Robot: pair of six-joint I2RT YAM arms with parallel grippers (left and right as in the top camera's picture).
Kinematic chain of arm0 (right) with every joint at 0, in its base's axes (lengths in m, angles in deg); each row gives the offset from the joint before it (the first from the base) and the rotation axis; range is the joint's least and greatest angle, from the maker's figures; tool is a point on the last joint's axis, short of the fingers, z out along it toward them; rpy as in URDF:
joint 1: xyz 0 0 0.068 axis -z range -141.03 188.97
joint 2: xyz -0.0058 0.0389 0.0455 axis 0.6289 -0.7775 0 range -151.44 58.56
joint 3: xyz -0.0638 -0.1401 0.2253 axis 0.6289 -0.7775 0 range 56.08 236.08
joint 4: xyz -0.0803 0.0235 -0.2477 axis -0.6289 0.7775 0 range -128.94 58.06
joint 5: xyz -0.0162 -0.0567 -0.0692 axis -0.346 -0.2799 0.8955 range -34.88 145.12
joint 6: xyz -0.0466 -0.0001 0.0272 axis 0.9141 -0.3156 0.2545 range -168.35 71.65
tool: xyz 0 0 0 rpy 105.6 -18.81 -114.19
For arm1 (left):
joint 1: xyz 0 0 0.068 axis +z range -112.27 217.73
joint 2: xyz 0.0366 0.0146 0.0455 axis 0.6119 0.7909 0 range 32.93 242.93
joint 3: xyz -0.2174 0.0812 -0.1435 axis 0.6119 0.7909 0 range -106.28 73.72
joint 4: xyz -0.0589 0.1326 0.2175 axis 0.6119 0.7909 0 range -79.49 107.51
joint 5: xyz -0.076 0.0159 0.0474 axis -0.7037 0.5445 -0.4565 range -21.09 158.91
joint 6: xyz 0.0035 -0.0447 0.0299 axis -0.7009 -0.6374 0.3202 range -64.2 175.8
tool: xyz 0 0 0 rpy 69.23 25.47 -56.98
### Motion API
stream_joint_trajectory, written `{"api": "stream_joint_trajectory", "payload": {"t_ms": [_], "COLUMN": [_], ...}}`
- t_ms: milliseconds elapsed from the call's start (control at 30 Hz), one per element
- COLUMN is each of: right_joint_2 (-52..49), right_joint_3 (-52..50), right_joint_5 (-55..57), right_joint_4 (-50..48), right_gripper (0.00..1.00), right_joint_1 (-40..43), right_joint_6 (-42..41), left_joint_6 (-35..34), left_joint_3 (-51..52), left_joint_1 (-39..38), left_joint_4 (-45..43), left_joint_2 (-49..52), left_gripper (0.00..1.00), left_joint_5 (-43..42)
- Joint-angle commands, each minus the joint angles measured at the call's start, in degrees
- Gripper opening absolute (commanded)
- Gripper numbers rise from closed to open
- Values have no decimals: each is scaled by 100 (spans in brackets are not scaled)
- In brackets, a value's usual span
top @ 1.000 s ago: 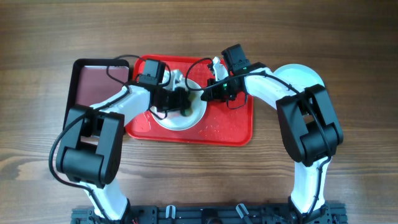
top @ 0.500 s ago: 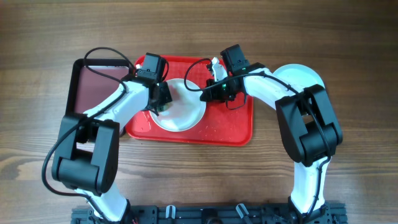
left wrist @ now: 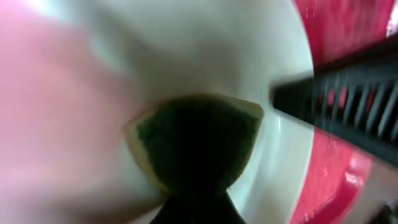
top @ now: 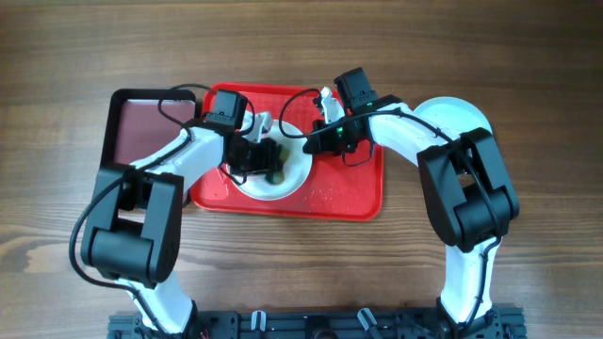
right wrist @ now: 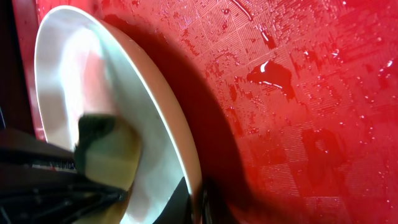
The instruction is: Clean dirty plates on tray and stack at the side
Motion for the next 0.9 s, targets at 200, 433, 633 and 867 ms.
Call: {"api": "stream_joint_trajectory", "payload": {"t_ms": [200, 433, 633, 867], "right_joint_2": [-186, -188, -186, -153], "right_joint_3": [-98, -98, -98, -94], "right_joint_5": [-87, -87, -90, -85], "right_joint_4": [-7, -24, 39, 175], "right_gripper": [4, 4, 4, 4], "right_joint_1": [2, 2, 2, 4], "right_joint_6": [-35, -74, -173, -249], "left_joint_6": [-2293, -1375, -94, -570], "left_joint_3": [186, 173, -566, -2138], "left_joint_1": [-31, -83, 39, 931], "left_joint_4": [890, 1626, 1480, 1545], "left_joint_2": [334, 315, 144, 2], "left_gripper": [4, 4, 4, 4], "left_joint_5": [4730, 2264, -487, 9]}}
